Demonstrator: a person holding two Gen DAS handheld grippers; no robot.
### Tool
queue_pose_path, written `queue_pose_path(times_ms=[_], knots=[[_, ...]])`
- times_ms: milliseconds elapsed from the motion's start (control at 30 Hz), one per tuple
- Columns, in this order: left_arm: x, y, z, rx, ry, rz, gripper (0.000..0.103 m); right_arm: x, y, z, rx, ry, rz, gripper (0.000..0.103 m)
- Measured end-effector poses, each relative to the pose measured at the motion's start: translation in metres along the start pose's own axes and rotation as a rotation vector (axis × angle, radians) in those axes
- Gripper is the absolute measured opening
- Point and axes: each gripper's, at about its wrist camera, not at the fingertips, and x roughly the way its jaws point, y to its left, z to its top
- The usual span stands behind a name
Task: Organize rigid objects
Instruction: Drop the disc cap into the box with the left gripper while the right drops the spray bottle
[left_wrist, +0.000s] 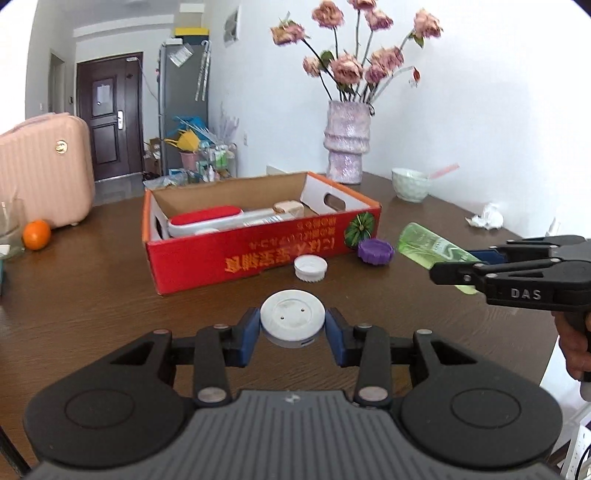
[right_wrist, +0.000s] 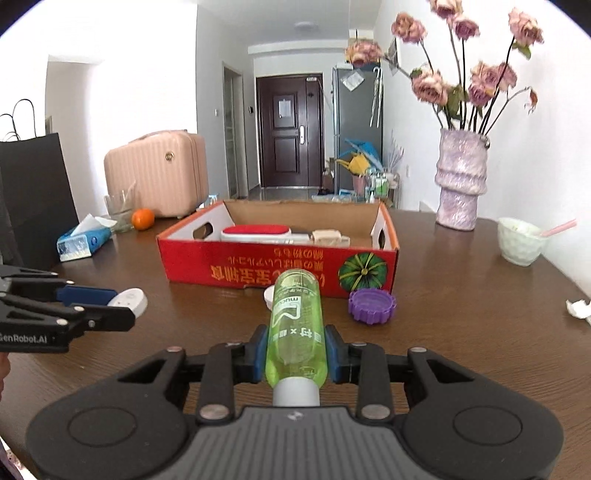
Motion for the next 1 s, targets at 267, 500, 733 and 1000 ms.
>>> queue_pose_path(times_ms=[267, 500, 733, 1000], knots=[[-0.006, 0.003, 0.008, -0.006, -0.034, 0.009, 0.039, -0.015, 0.008, 0.015, -0.051, -0.052, -0.011, 0.03], [0.01, 0.013, 0.023, 0.004, -0.037, 0.023, 0.039, 0.005, 0.005, 0.026, -0.059, -0.059, -0.006, 0.03], [0.049, 0.038, 0.061, 0.004, -0.043, 0.066, 0.039, 0.056, -0.016, 0.059, -0.033, -0.066, -0.001, 0.03], [0.111, 0.06, 0.105, -0.021, -0.035, 0.079, 0.039, 0.125, -0.038, 0.104, -0.055, -0.065, -0.017, 0.03]])
